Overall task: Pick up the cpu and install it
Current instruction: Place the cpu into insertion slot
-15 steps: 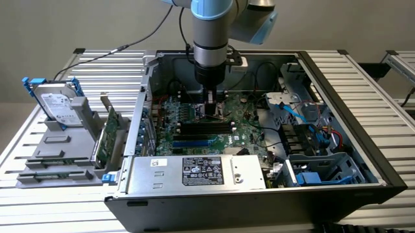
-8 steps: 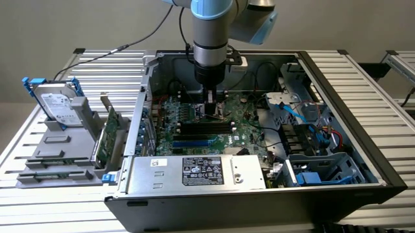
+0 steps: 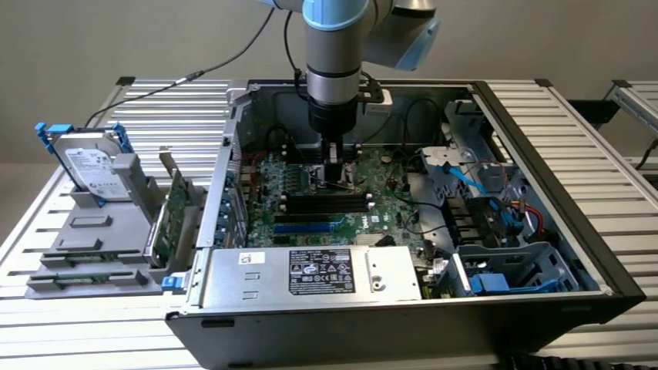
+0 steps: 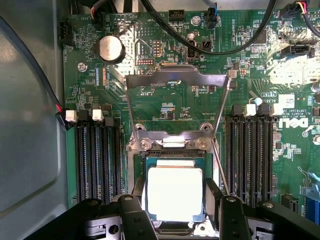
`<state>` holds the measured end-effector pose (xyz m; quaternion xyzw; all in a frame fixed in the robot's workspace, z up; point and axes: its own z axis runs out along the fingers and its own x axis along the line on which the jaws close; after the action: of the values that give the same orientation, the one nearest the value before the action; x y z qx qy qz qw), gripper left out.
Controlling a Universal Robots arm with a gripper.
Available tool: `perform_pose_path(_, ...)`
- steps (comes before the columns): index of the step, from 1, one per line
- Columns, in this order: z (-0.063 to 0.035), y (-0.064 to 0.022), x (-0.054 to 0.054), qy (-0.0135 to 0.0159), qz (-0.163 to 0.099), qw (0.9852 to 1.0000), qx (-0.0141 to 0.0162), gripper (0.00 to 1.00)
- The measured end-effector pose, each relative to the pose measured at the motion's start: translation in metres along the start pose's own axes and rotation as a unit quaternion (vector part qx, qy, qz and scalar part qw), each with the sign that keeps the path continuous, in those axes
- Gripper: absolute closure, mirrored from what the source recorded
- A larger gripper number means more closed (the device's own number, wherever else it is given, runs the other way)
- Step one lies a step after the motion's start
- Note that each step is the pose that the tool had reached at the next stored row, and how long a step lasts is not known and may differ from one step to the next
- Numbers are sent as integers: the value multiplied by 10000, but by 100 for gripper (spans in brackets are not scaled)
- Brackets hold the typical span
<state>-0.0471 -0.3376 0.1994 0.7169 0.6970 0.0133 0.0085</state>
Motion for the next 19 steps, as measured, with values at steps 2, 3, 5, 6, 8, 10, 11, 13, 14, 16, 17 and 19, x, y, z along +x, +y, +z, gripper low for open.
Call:
perform_pose_path(2, 0, 0, 0, -4, 0, 10000, 0, 45)
perform_pose_path(3, 0, 1, 1, -6, 0, 10000, 0, 45)
perform_pose_path(5, 0, 2, 3, -11, -1, 10000, 0, 45)
perform_pose_path(6, 0, 3, 4, -13, 0, 10000, 0, 45)
perform_pose_path(8, 0, 4, 5, -19, -1, 10000, -1, 45)
perform_pose_path(10, 0, 4, 7, -25, -1, 10000, -1, 45)
perform_pose_path(11, 0, 4, 7, -27, -1, 10000, -1, 45)
perform_pose_path(13, 0, 4, 8, -34, -1, 10000, -1, 45)
perform_pose_path(14, 0, 5, 8, -37, -2, 10000, -1, 45)
perform_pose_path(16, 1, 5, 8, -43, -1, 10000, -1, 45)
perform_pose_path(17, 1, 5, 9, -45, -1, 10000, -1, 45)
perform_pose_path(19, 1, 5, 11, -50, -2, 10000, -1, 45)
